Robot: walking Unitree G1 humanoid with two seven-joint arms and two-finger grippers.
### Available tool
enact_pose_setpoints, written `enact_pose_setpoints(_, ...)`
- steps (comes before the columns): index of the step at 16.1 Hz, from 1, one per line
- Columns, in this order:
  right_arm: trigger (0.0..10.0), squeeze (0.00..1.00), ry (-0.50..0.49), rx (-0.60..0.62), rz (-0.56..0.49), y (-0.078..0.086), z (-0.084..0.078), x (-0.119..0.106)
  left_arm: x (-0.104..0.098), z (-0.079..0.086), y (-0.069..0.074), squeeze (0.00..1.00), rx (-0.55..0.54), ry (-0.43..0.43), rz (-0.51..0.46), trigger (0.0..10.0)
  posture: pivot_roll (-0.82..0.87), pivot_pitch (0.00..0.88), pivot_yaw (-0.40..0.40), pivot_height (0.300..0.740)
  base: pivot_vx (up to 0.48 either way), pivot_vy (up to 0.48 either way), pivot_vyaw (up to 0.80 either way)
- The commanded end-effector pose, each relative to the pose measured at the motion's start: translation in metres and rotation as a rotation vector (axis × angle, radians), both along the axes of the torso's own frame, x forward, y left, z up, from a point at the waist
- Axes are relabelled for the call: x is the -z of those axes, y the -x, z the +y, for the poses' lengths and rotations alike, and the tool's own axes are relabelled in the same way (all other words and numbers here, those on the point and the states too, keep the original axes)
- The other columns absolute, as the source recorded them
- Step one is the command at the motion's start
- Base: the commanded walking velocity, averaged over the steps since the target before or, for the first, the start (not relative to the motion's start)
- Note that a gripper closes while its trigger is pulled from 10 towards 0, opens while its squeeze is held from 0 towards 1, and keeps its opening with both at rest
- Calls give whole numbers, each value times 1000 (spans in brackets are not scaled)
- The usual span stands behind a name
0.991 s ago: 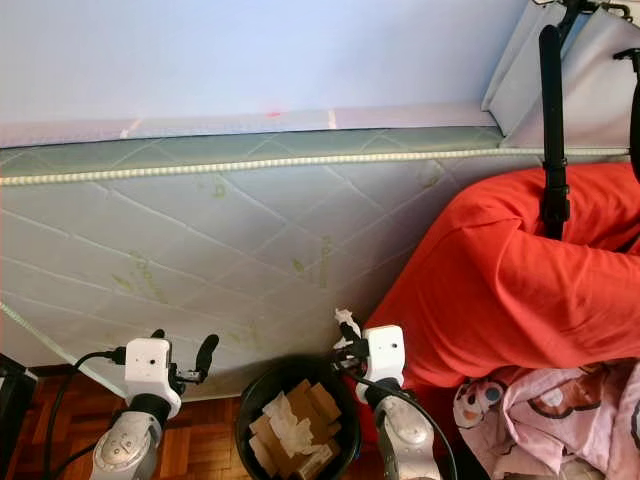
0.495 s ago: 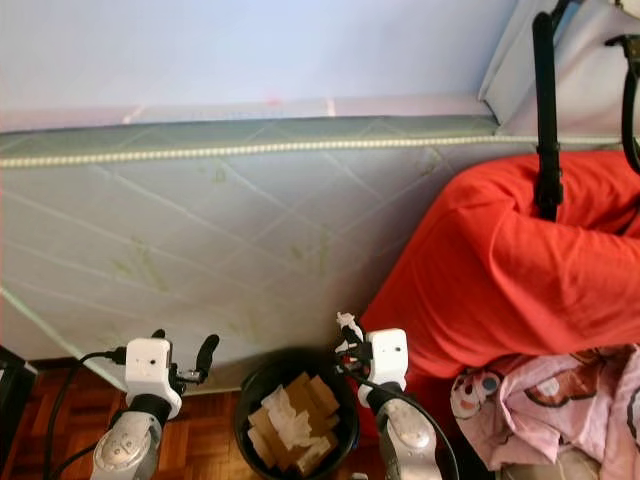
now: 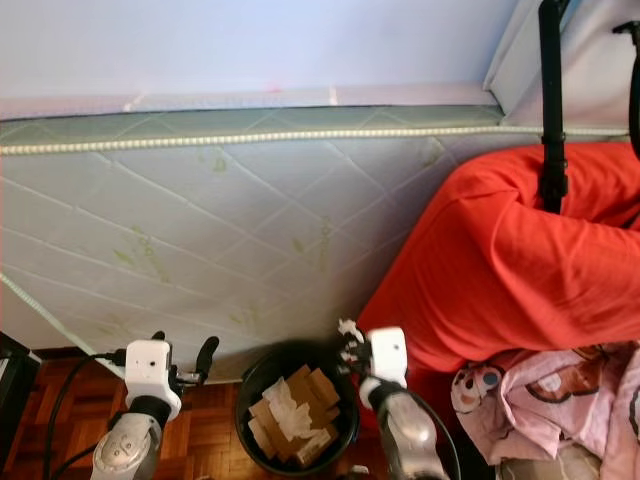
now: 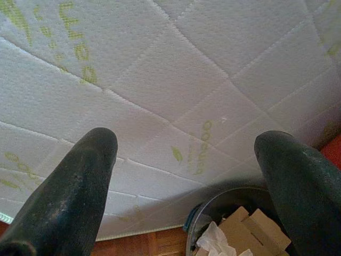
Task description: Clean up the room
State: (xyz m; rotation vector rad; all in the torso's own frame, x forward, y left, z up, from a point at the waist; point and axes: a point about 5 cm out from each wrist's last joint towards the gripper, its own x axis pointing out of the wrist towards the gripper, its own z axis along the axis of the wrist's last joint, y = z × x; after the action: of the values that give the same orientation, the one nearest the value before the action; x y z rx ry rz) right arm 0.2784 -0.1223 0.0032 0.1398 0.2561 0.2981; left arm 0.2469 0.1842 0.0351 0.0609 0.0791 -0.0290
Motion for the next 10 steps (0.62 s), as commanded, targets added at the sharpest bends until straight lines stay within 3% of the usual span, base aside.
enact_pose_setpoints(1,10000,0,10,-3,26,4,0,5,0,-2,2,0,8,-5,10,10000,-8,147,-56,664,0,0,0)
enact_pose_setpoints(10,10000,0,-16,-14,-30,-1,7,-3,-3,1,4,0,-2,-2,0,10000,10,169,-58,654,0,0,0)
